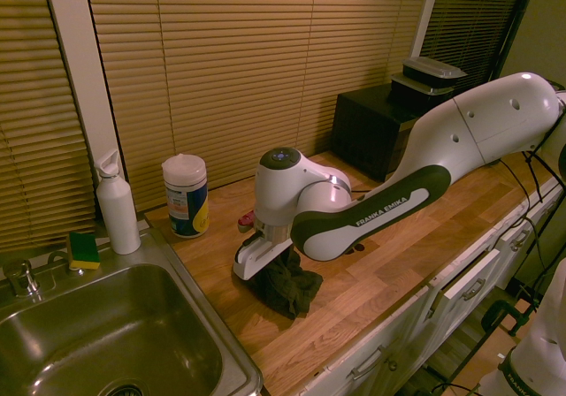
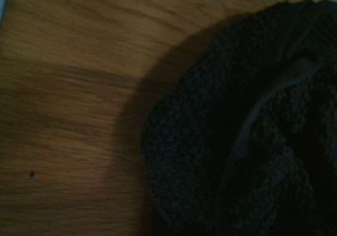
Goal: Clear the spill
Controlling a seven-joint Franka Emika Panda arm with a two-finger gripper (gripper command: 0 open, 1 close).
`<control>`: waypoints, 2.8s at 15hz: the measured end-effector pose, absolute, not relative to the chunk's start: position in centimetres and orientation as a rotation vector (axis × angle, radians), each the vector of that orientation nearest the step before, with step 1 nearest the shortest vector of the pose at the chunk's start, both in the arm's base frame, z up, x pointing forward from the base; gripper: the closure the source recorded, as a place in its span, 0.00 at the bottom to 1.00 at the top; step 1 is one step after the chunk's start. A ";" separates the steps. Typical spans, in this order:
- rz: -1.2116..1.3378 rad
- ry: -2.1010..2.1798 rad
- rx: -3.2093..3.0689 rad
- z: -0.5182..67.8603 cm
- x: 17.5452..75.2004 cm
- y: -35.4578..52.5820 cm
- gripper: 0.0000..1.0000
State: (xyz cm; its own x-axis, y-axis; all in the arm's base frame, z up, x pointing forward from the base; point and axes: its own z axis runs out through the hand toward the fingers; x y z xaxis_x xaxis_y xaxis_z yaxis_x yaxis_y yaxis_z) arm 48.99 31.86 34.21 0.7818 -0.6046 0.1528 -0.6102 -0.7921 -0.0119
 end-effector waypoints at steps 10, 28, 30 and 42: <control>0.197 -1.014 2.869 33.5 49.5 31.1 1.00; 0.138 -1.171 2.739 33.3 49.6 20.1 1.00; 0.134 -1.207 2.715 33.2 48.9 17.0 1.00; 0.094 -1.445 2.653 33.2 46.4 1.1 1.00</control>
